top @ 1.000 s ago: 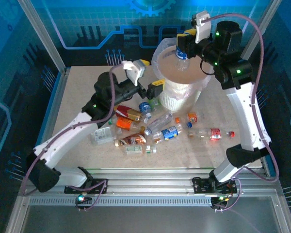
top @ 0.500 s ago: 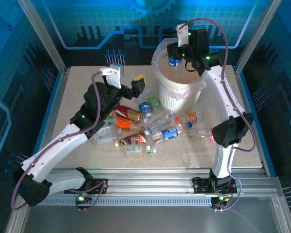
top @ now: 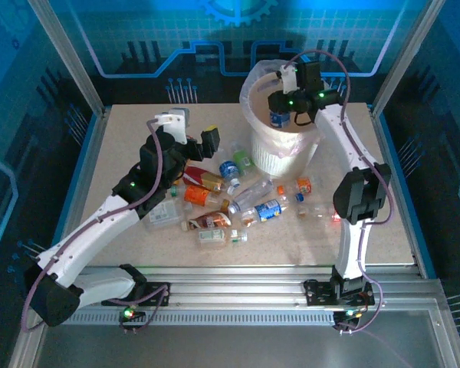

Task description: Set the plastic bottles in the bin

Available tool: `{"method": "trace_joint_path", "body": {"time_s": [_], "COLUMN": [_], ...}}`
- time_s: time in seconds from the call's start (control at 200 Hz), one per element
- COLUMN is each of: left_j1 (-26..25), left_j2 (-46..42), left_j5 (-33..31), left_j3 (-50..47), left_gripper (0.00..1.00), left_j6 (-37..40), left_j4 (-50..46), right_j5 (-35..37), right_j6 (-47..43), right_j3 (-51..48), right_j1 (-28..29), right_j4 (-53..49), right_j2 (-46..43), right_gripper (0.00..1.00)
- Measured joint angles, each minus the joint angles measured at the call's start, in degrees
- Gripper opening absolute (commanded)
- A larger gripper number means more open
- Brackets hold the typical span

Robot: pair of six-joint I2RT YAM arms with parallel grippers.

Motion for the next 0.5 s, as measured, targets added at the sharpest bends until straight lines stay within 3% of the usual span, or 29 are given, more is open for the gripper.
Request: {"method": "trace_joint_path", "body": {"time_s": [0.17, 0.5], "left_j1": [0.20, 0.90], "left_j2": [0.22, 0.31], "left_j5": [-0.22, -1.79], "left_j3": [0.00, -1.42], "left_gripper": [0.99, 0.99], "left_j6": [-0.96, -2.71], "left_j4": [-1.99, -5.05], "right_j5": [-0.09, 1.29], "right_j6": [-0.50, -1.53], "right_j3": [-1.01, -1.18], "right_j1": [-0.17, -0.22], "right_j4": [-1.51, -3.74], "right_j2": [2.49, 5.31], "right_gripper": [0.15, 0.57]}}
